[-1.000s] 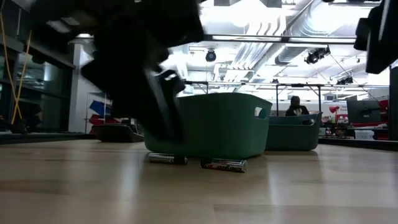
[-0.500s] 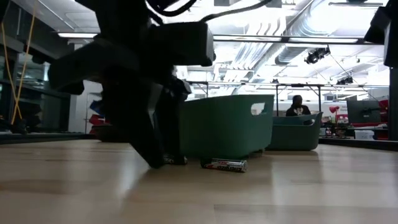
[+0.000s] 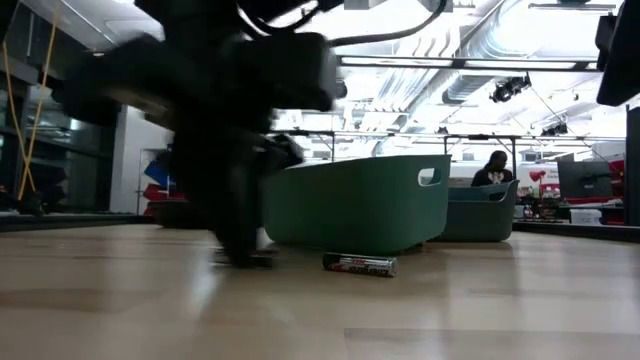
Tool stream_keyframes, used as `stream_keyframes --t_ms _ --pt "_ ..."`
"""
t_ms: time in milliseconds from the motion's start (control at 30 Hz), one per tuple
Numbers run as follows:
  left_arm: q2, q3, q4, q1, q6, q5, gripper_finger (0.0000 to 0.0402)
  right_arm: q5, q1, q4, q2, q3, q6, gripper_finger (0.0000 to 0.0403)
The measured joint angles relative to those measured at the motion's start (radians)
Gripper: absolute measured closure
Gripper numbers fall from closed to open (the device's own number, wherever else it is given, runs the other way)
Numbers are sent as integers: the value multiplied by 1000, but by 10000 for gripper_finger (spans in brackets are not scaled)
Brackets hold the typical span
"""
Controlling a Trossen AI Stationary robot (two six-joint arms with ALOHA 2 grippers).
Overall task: Sort batteries
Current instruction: Put the white battery into the green bin
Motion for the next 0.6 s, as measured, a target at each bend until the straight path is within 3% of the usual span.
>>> stream_keyframes --t_ms 167,333,467,600 --pt "-95 -3 -116 -14 25 41 394 18 0 47 0 0 6 213" --pt "-237 -3 -151 -26 63 -9 398 48 0 86 0 0 5 213" --pt "-319 0 0 5 109 -76 399 101 -7 121 0 0 5 213" --pt "-303 -1 189 75 169 -113 399 128 -35 149 0 0 4 213"
